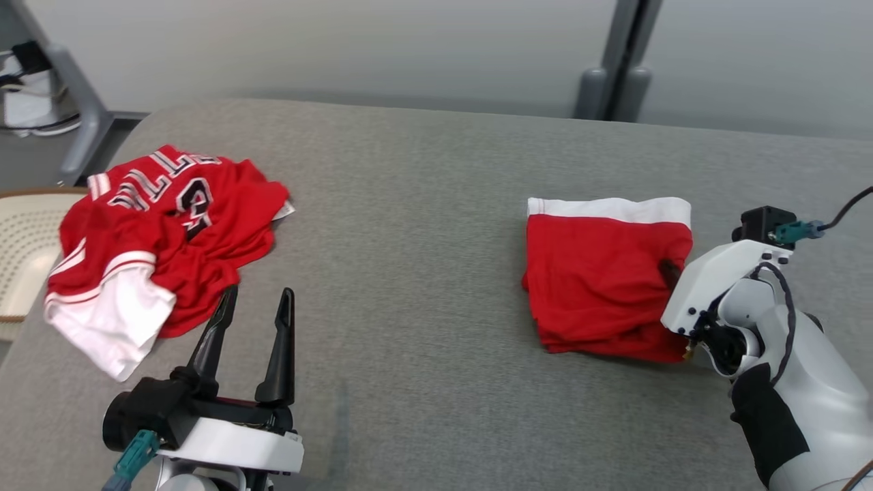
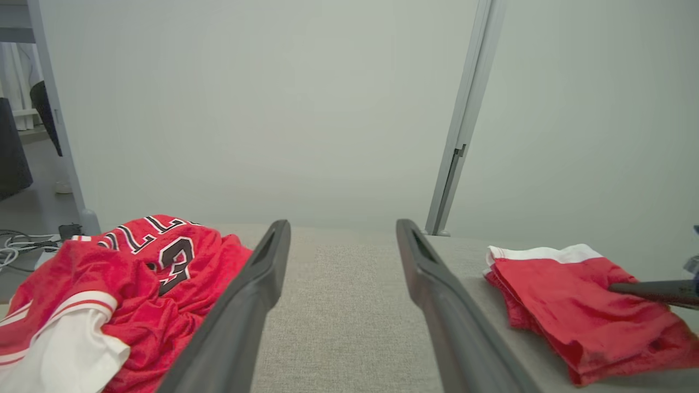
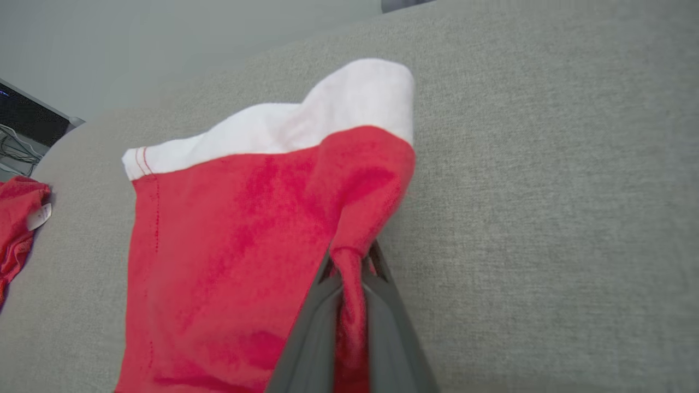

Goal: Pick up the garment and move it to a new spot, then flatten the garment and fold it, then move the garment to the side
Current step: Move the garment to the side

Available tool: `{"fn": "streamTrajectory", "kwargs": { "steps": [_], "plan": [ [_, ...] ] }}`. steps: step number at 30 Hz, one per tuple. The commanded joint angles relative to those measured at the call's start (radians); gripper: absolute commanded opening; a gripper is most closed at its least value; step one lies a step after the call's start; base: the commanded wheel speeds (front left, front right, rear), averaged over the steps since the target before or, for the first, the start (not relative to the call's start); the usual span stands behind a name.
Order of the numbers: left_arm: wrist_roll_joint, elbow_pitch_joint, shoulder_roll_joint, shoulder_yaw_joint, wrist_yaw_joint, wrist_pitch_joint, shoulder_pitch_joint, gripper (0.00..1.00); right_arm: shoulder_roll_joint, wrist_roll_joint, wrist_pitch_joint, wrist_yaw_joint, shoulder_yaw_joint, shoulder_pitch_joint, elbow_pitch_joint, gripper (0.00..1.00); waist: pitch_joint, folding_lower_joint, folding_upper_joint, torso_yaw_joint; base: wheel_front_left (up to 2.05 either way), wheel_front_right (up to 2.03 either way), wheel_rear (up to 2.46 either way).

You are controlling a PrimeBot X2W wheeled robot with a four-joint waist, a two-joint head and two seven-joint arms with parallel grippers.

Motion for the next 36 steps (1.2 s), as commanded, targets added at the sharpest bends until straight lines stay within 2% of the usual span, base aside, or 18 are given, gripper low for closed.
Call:
{"fn": "streamTrajectory", "kwargs": {
  "steps": [1,11,18,28,36],
  "plan": [
    [0.005,-0.005,0.003,-0.001,-0.004,0.000,-0.014,1.00,-0.006,0.011,-0.013,0.002,0.018,-0.004,-0.012,0.00,-0.013,0.0000,0.0000,-0.055,0.00,0.00,0.00],
    [0.035,-0.018,0.017,-0.083,-0.010,0.000,-0.060,1.00,-0.049,0.045,-0.032,0.002,0.203,-0.064,-0.057,0.00,0.040,0.0000,0.0000,-0.271,0.00,0.00,0.00],
    [0.030,-0.027,0.050,-0.149,-0.008,0.000,-0.121,1.00,-0.113,0.052,-0.048,0.002,0.271,-0.150,-0.040,0.00,0.123,0.0000,0.0000,-0.354,0.00,0.00,0.00],
    [0.027,-0.039,0.123,-0.191,-0.008,0.000,-0.213,1.00,-0.219,0.012,-0.116,0.002,0.333,-0.330,0.029,0.00,0.281,0.0000,0.0000,-0.413,0.00,0.00,0.00],
    [0.024,-0.049,0.153,-0.189,-0.009,0.000,-0.240,1.00,-0.233,-0.033,-0.155,0.001,0.347,-0.439,0.107,0.00,0.345,0.0000,0.0000,-0.432,0.00,0.00,0.00]
  ]
}}
